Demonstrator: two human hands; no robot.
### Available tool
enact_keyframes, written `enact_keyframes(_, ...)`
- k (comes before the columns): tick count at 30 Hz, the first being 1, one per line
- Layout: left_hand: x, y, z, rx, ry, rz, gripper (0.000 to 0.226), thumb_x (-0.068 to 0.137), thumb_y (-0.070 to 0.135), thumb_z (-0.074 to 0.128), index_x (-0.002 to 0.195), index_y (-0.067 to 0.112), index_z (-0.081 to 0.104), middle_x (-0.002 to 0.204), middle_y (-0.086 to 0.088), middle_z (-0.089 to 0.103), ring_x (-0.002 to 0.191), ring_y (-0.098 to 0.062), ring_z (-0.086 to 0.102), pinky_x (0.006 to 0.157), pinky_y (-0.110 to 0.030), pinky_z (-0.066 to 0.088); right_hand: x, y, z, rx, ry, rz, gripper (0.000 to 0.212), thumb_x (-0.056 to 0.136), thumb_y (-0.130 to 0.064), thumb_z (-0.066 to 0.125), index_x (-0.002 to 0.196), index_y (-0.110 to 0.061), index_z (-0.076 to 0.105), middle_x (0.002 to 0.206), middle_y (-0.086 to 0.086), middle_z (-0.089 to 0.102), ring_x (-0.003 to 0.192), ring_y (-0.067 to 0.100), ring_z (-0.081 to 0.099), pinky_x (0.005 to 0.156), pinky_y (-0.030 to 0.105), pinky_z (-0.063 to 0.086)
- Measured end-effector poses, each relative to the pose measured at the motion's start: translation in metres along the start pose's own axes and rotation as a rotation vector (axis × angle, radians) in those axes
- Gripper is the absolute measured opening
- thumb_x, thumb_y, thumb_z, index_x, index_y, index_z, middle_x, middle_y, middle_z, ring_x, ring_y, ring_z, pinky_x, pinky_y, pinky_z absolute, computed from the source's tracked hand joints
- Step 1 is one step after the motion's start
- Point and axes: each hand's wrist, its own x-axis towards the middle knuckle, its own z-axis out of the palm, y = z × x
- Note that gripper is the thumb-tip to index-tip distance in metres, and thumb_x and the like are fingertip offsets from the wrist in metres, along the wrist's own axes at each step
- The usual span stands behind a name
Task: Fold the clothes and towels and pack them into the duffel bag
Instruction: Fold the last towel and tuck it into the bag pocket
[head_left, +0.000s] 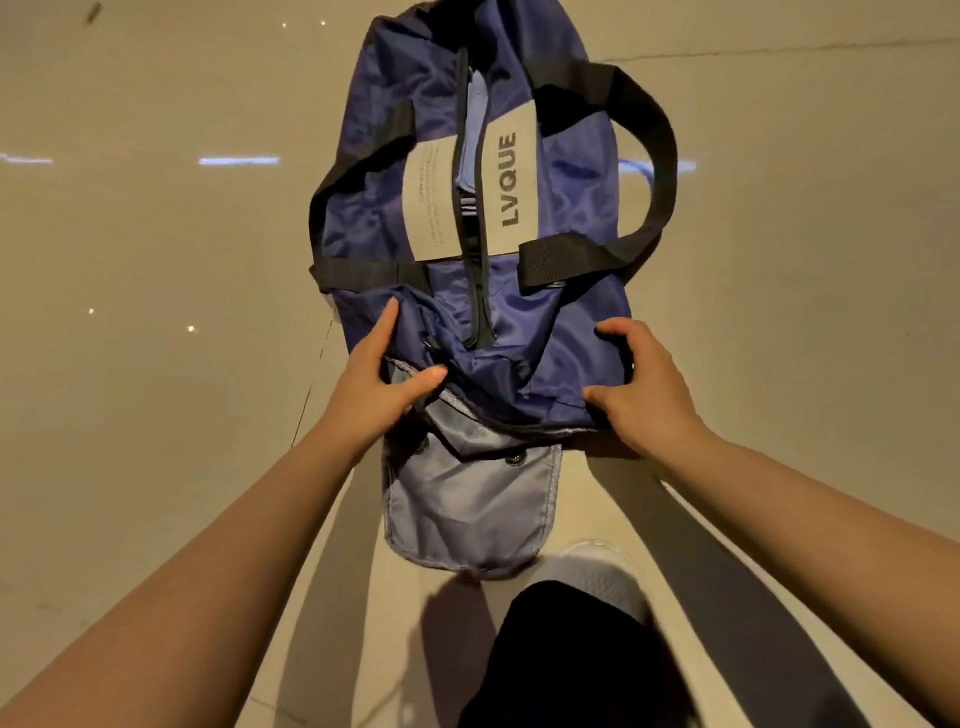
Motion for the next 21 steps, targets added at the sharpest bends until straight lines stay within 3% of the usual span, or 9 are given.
enact_keyframes(4, 0.000, 0.019, 0.010, 0.020, -0.057, 0.001, 0.089, 0.080, 0.029, 0.076, 0.148, 0.045, 0.021, 0.155, 0.012, 0.029, 0.141, -0.011, 0.029, 0.115, -0.042, 0.031, -0.005, -0.010, -0.030, 0.061, 0.014, 0.004, 0.067, 0.081, 0.008, 0.060, 0.136, -0.026, 0.045, 0.138, -0.003, 0.047, 0.117, 0.014, 0.048, 0.087, 0.023, 0.041)
enact_keyframes(8, -0.007, 0.044, 0.045, 0.006, -0.124, 0.059, 0.091, 0.078, 0.032, 0.077, 0.146, 0.051, 0.019, 0.155, 0.014, 0.027, 0.140, -0.008, 0.028, 0.114, -0.037, 0.027, -0.013, -0.014, -0.080, 0.096, 0.135, -0.009, 0.069, 0.081, 0.011, 0.057, 0.137, -0.029, 0.048, 0.138, -0.008, 0.049, 0.116, 0.005, 0.045, 0.101, 0.032, 0.044)
enact_keyframes(12, -0.020, 0.071, 0.090, -0.012, -0.226, 0.150, 0.091, 0.077, 0.035, 0.076, 0.146, 0.052, 0.019, 0.142, 0.028, 0.029, 0.125, 0.008, 0.027, 0.111, -0.028, 0.027, -0.039, 0.001, -0.123, 0.104, 0.259, 0.026, 0.068, 0.082, 0.009, 0.057, 0.135, -0.033, 0.048, 0.123, -0.017, 0.050, 0.108, 0.003, 0.045, 0.091, 0.027, 0.046)
enact_keyframes(15, -0.035, 0.088, 0.121, 0.037, -0.333, 0.214, 0.091, 0.079, 0.036, 0.076, 0.146, 0.052, 0.017, 0.138, 0.033, 0.025, 0.126, 0.011, 0.024, 0.112, -0.026, 0.025, -0.066, 0.018, -0.151, 0.137, 0.355, 0.079, 0.068, 0.083, 0.009, 0.057, 0.131, -0.037, 0.049, 0.109, -0.019, 0.051, 0.106, 0.011, 0.051, 0.088, 0.030, 0.050)
enact_keyframes(18, -0.060, 0.095, 0.154, 0.168, -0.480, 0.321, 0.093, 0.078, 0.047, 0.074, 0.139, 0.063, 0.006, 0.153, 0.026, 0.017, 0.142, 0.001, 0.020, 0.118, -0.031, 0.025, -0.095, 0.038, -0.175, 0.118, 0.400, 0.113, 0.068, 0.083, 0.010, 0.056, 0.133, -0.037, 0.048, 0.121, -0.011, 0.053, 0.108, 0.013, 0.052, 0.093, 0.036, 0.051)
enact_keyframes(21, -0.089, 0.095, 0.182, 0.420, -0.538, 0.395, 0.098, 0.077, 0.061, 0.068, 0.133, 0.066, -0.012, 0.160, 0.015, 0.005, 0.146, -0.007, 0.012, 0.114, -0.027, 0.026, -0.133, 0.062, -0.189, 0.070, 0.368, 0.185, 0.071, 0.087, 0.007, 0.054, 0.140, -0.038, 0.041, 0.138, -0.006, 0.050, 0.104, 0.011, 0.050, 0.087, 0.032, 0.051)
